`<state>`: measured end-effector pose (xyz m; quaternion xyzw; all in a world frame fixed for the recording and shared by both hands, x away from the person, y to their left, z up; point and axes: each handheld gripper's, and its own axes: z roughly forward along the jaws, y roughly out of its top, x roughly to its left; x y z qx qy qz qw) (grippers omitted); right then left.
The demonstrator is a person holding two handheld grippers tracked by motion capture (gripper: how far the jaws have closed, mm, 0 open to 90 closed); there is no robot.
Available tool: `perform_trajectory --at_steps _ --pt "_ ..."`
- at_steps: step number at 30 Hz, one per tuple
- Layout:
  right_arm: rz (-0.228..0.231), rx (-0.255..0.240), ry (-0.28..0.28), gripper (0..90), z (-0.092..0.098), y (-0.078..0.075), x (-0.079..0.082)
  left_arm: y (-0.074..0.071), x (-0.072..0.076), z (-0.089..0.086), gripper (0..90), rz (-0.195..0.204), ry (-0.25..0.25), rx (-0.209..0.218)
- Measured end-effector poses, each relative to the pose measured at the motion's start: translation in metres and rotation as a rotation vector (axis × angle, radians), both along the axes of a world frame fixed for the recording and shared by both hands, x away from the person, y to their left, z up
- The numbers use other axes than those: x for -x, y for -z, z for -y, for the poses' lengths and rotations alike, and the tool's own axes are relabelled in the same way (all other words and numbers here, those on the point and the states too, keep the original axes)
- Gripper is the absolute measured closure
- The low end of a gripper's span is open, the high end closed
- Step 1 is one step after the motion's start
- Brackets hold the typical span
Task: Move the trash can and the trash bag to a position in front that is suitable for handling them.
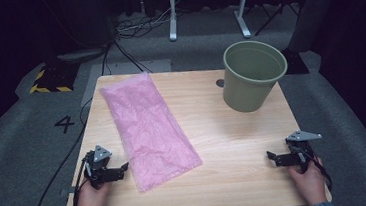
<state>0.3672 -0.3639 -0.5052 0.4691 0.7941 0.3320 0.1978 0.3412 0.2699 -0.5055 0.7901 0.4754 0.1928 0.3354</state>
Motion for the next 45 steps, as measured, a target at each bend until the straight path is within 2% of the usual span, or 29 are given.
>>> perform_trajectory --at_steps 2,4,9,15,21,22,24,25,26,27,28,29,30,31,32,33,36,38,41,45 --pt "0.002 0.002 0.001 1.1 0.0 0.0 0.0 0.0 -0.001 0.0 12.3 -0.004 0.002 -0.004" --pt "0.003 0.003 -0.001 1.2 0.0 0.0 0.0 0.0 -0.004 -0.001 12.3 -0.002 0.038 -0.005" --pt "0.002 0.004 0.001 1.1 0.0 0.0 0.0 0.0 -0.008 -0.003 11.6 -0.003 0.064 -0.005" --pt "0.001 0.001 0.007 1.5 0.0 0.0 0.001 0.0 -0.009 -0.003 11.3 -0.003 0.05 -0.005" --pt "0.007 -0.002 0.026 4.1 -0.003 0.0 0.0 0.0 -0.008 -0.004 15.8 0.009 0.028 -0.001" --pt "0.01 -0.005 0.018 8.5 -0.003 -0.001 0.0 0.0 -0.008 -0.004 15.9 0.009 0.024 -0.001" --pt "0.033 -0.02 0.008 30.2 -0.004 -0.003 0.003 -0.001 -0.007 -0.004 17.0 0.012 0.02 -0.002" --pt "0.03 -0.019 0.01 35.5 -0.004 -0.005 0.005 -0.001 -0.007 -0.005 18.4 0.014 0.019 0.0" --pt "0.03 -0.019 0.01 35.5 -0.004 -0.005 0.005 -0.001 -0.007 -0.005 20.8 0.014 0.019 0.0" --pt "0.01 -0.015 0.009 35.2 -0.005 -0.007 0.003 -0.001 -0.006 -0.005 20.8 0.015 0.01 0.011" --pt "-0.047 -0.047 0.002 36.4 -0.005 -0.012 -0.002 -0.002 -0.005 -0.007 25.1 0.008 0.014 0.032" --pt "-0.067 -0.067 0.001 36.4 -0.004 -0.014 -0.003 -0.003 -0.004 -0.009 25.7 0.0 0.016 0.06" --pt "-0.067 -0.067 0.001 36.4 -0.004 -0.014 -0.003 -0.003 -0.004 -0.009 26.7 0.0 0.016 0.06" --pt "-0.076 -0.092 0.0 36.4 -0.004 -0.019 -0.004 -0.003 -0.004 -0.01 26.7 0.003 0.016 0.078" --pt "-0.063 -0.099 -0.002 37.0 -0.003 -0.023 -0.003 -0.004 -0.002 -0.011 27.4 0.011 0.019 0.087" --pt "-0.029 -0.109 -0.014 38.8 -0.002 -0.034 -0.002 -0.006 -0.001 -0.012 28.8 0.032 0.028 0.085" --pt "-0.006 -0.109 -0.034 38.8 -0.002 -0.049 -0.003 -0.007 0.002 -0.011 29.1 0.048 0.031 0.08" --pt "0.009 -0.117 -0.041 38.7 -0.002 -0.061 -0.004 -0.006 0.002 -0.01 29.1 0.053 0.019 0.056" --pt "0.038 -0.128 -0.05 38.4 -0.002 -0.077 -0.007 -0.002 0.0 -0.01 28.7 0.018 -0.005 0.053" --pt "0.072 -0.099 -0.057 37.6 -0.006 -0.095 -0.013 -0.001 0.0 -0.009 28.1 0.017 -0.019 0.04"
